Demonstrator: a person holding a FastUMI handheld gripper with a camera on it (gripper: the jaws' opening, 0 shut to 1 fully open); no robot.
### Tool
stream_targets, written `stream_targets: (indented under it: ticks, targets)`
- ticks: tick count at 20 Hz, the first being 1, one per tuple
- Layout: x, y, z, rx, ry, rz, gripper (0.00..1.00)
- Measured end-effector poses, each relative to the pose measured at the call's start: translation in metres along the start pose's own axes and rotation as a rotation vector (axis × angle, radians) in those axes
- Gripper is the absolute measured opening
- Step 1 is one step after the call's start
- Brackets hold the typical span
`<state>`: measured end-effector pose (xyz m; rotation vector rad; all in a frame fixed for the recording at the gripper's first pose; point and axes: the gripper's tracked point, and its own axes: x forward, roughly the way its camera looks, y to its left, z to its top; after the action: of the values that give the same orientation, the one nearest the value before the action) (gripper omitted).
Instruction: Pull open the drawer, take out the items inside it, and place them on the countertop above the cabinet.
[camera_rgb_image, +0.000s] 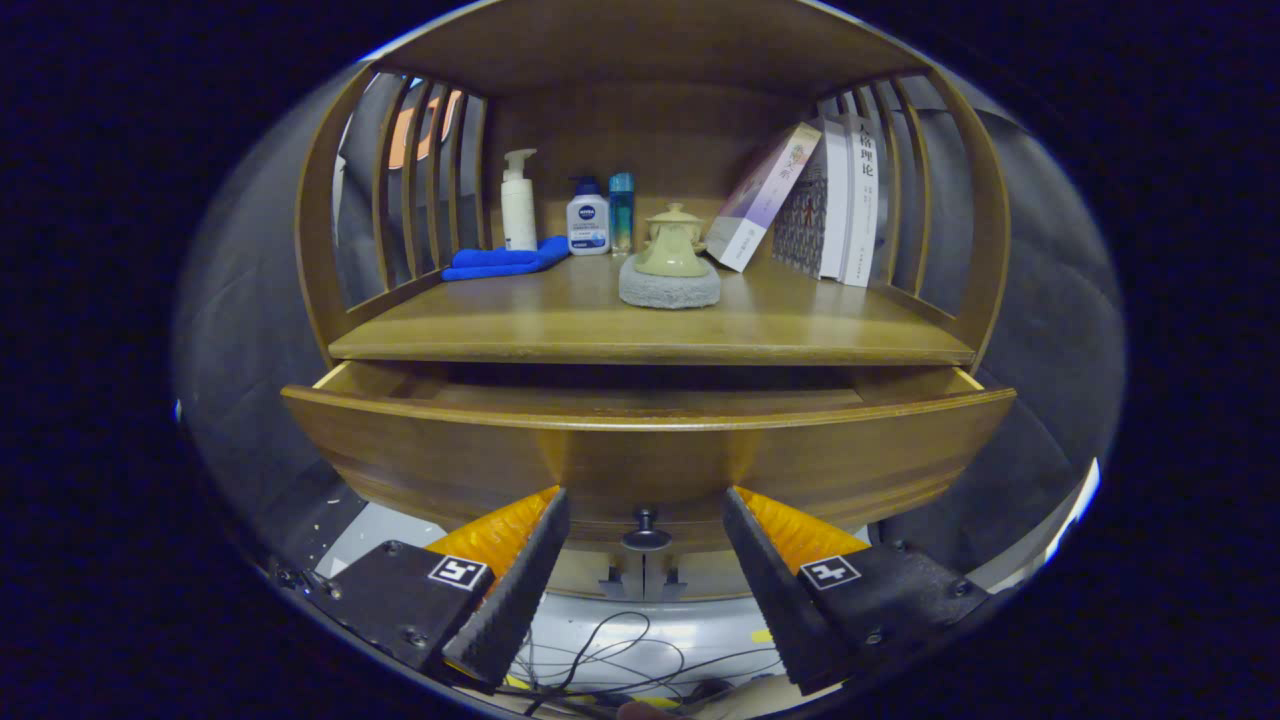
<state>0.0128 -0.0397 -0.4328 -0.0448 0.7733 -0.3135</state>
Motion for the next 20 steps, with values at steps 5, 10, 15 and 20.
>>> stream_targets:
  ticks: [5,10,15,20]
  targets:
    - [0.018,-0.001,0.007,-0.068,-0.024,-0.051,0.99]
    - [0.038,-0.001,0.017,-0.069,-0.027,-0.066,1.00]
    - [0.041,0.000,0.016,-0.089,-0.034,-0.089,1.00]
    - [0.037,-0.005,0.016,-0.103,-0.042,-0.061,1.00]
